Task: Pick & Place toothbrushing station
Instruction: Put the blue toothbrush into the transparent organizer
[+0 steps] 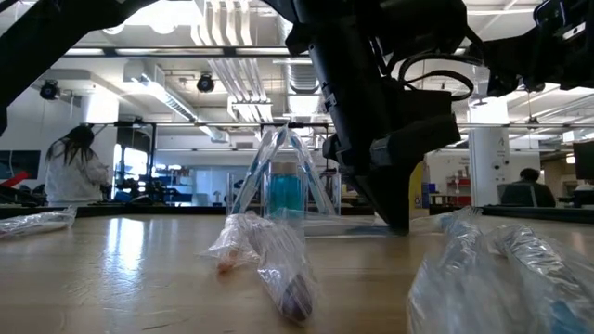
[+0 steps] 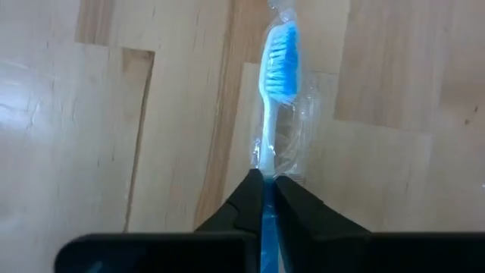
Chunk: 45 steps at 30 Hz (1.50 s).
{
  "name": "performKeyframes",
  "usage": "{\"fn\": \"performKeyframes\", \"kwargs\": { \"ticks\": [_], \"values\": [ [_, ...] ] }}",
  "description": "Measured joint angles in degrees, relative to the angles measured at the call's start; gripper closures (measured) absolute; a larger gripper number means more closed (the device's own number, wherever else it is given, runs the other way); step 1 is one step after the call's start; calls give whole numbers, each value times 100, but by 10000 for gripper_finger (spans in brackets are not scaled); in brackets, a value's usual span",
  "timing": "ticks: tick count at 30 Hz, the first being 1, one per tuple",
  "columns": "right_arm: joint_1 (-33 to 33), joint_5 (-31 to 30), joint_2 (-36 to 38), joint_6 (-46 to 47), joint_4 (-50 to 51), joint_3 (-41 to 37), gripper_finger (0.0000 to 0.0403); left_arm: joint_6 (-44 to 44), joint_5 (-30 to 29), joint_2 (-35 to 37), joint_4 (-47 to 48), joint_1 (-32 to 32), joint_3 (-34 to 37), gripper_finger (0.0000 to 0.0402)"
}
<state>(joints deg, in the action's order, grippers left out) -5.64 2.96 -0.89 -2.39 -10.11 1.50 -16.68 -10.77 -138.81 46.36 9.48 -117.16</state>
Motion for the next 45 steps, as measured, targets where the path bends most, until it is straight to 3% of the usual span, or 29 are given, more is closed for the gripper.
{"fn": "performKeyframes", "kwargs": {
  "ticks": [11,19,23,31,37,45],
  "values": [
    [-1,0,0,-64,-4,0,394,622,-721,572,21,299,-283,400],
    [1,9,2,-64,18,-2,394,557,-1805,2016,-68,674,728,401],
    [1,7,1,-64,33,-2,394,326,-2472,3259,-541,1003,1777,401],
    [-1,7,0,-71,31,-2,394,76,-3514,6100,-2780,1852,4994,401],
    [-1,4,0,-96,33,-2,394,173,-3579,7937,-4569,2241,7303,401],
    [-1,2,0,-111,43,-2,394,858,-3200,9726,-5536,2251,9104,401]
  ]
}}
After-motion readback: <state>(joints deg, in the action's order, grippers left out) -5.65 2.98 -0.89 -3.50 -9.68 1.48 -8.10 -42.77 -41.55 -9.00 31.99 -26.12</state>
